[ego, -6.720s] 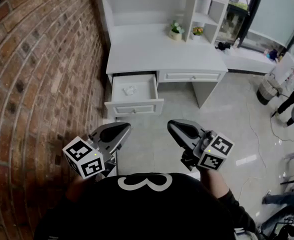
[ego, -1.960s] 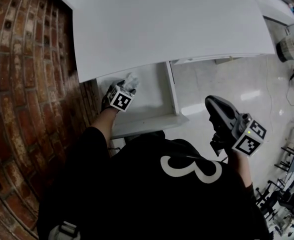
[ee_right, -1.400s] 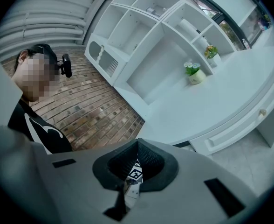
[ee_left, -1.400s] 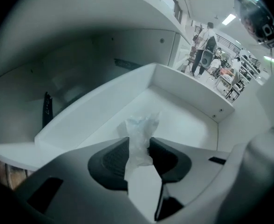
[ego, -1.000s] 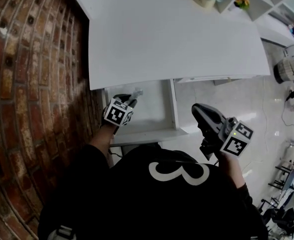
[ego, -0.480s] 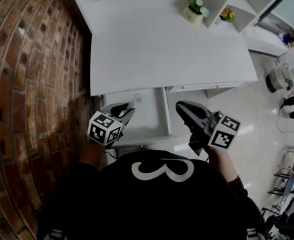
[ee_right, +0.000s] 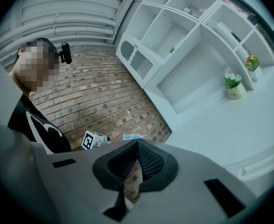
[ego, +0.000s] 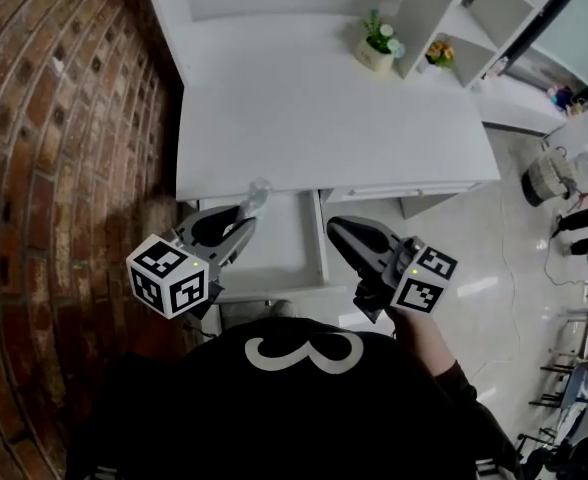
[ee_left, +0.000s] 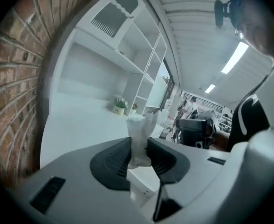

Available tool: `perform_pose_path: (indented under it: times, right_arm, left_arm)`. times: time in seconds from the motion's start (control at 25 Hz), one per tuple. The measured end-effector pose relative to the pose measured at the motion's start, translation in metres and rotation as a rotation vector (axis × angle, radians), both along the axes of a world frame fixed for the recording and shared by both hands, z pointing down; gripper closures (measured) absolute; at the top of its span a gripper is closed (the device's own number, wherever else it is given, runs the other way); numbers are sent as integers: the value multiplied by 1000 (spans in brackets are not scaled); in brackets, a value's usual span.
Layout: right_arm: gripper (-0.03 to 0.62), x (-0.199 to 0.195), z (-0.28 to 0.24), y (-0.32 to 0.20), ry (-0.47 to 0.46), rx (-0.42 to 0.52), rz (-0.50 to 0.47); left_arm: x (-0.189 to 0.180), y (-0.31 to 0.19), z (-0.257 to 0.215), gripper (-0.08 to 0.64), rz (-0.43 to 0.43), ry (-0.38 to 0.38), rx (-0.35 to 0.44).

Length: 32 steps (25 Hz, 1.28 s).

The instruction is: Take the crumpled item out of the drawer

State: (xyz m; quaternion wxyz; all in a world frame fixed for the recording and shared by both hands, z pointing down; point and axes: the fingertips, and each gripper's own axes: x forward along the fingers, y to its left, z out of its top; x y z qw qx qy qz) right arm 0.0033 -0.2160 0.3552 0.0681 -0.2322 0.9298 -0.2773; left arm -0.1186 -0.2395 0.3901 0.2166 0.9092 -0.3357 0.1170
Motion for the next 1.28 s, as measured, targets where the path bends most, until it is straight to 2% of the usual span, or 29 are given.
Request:
perform_pose_path:
  times: [0.2, 0.4, 0.64, 0.8, 1.28]
  right_arm:
    - [583, -3, -8, 4, -5, 51, -6]
    - [583, 0, -10, 7, -18, 50, -3]
    - [583, 9, -17, 8, -3, 71, 26]
    - [583, 16, -11, 11, 6, 56, 39]
    - [583, 21, -14, 17, 29, 64, 35]
  left_arm:
    - [9, 6, -34, 451, 0, 55, 47]
    - [19, 14, -48, 449, 19, 66, 64]
    - [27, 15, -53, 449, 40, 80, 78]
    - [36, 16, -44, 449, 69, 70, 59]
    - [48, 23, -47, 448, 115, 55, 58]
